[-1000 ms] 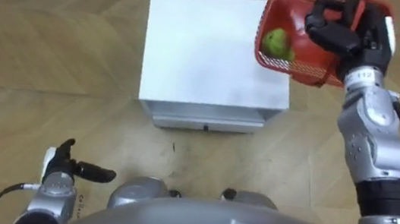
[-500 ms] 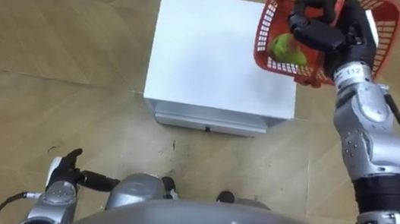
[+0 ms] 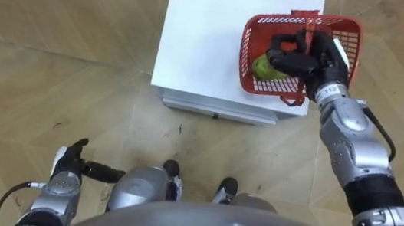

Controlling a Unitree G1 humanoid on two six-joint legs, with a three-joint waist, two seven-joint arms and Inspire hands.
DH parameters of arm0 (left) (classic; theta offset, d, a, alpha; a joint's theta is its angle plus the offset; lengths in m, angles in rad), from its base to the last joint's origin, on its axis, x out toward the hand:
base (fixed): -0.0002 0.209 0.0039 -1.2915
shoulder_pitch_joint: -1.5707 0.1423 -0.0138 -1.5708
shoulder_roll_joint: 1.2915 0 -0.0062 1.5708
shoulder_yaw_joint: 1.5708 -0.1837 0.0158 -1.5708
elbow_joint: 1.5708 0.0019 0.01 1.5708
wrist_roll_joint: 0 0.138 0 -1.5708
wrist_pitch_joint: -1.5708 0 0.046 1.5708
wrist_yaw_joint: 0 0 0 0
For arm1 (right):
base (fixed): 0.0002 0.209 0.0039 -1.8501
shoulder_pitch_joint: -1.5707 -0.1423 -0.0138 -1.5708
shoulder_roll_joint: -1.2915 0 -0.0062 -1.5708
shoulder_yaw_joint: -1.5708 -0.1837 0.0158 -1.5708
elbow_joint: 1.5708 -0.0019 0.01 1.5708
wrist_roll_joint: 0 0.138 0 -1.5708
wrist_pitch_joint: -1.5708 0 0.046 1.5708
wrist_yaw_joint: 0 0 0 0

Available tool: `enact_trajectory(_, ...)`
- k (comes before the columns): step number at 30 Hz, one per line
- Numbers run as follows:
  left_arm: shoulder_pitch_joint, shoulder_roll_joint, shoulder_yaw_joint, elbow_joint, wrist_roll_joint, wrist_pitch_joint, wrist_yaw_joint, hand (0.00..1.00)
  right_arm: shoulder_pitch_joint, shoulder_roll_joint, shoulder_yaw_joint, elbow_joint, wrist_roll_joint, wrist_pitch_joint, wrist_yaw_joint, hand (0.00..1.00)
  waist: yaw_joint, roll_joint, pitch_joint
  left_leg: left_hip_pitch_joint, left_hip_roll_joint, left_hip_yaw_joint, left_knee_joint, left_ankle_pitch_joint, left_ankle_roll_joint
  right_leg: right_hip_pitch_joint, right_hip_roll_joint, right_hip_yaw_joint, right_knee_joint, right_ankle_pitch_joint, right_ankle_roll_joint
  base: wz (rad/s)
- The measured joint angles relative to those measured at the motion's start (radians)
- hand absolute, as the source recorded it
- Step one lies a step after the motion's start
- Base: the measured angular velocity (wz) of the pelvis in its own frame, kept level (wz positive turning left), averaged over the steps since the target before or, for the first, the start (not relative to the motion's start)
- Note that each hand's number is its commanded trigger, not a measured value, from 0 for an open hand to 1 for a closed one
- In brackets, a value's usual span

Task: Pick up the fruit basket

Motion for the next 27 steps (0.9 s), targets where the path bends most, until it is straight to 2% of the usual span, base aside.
enact_trajectory(8, 0.005, 0.001, -0.020, 0.011, 0.000, -0.001, 0.005, 0.00, -0.002, 0.013, 0.017, 0.035, 0.026, 0.000, 0.018, 1.00, 0.000, -0.007, 0.0029, 0.002, 0.001, -0.006, -0.002, 0.000, 0.000, 0.005, 0.000, -0.016, -0.001, 0.000, 0.000, 0.03)
enact_trajectory(9, 0.004, 0.001, -0.022, 0.011, 0.000, -0.002, 0.006, 0.00, -0.002, 0.013, 0.018, 0.035, 0.027, 0.000, 0.024, 0.69, 0.000, -0.009, 0.0026, 0.003, 0.001, -0.006, -0.004, 0.000, 0.000, 0.006, 0.000, -0.016, -0.001, 0.000, 0.000, 0.00)
enact_trajectory(10, 0.004, 0.002, -0.025, 0.011, 0.000, -0.007, 0.009, 0.00, -0.002, 0.013, 0.020, 0.035, 0.028, 0.000, 0.027, 0.25, 0.000, -0.010, 0.0030, 0.005, 0.001, -0.009, -0.008, 0.001, -0.002, 0.007, 0.001, -0.017, -0.001, 0.000, 0.000, 0.00)
enact_trajectory(11, 0.004, 0.003, -0.026, 0.011, 0.000, -0.011, 0.013, 0.00, -0.002, 0.013, 0.021, 0.035, 0.028, 0.000, 0.028, 0.00, 0.000, -0.011, 0.0037, 0.005, 0.001, -0.010, -0.009, 0.001, -0.002, 0.007, 0.001, -0.017, -0.001, 0.000, 0.000, 0.04)
enact_trajectory(17, 0.008, 0.005, -0.026, 0.012, 0.000, -0.012, 0.039, 0.00, -0.003, 0.017, 0.027, 0.070, 0.028, -0.007, 0.041, 0.00, -0.003, -0.022, 0.0077, 0.008, 0.000, -0.021, -0.008, 0.001, -0.002, 0.018, 0.001, -0.023, -0.004, 0.000, 0.000, 0.06)
enact_trajectory(21, 0.020, 0.005, -0.027, 0.007, -0.004, -0.012, 0.041, 0.00, 0.008, 0.024, 0.029, 0.121, 0.032, -0.006, 0.061, 0.00, -0.004, -0.026, 0.0065, 0.010, -0.001, -0.022, -0.007, 0.001, -0.002, 0.022, 0.000, -0.039, -0.003, 0.000, 0.000, 0.02)
enact_trajectory(27, 0.027, 0.004, -0.026, 0.008, -0.024, -0.013, 0.041, 0.00, 0.011, 0.026, 0.029, 0.123, 0.031, -0.006, 0.080, 0.00, -0.001, -0.024, 0.0058, 0.016, -0.001, -0.026, -0.006, 0.002, -0.004, 0.029, 0.001, -0.039, -0.003, 0.000, 0.000, 0.01)
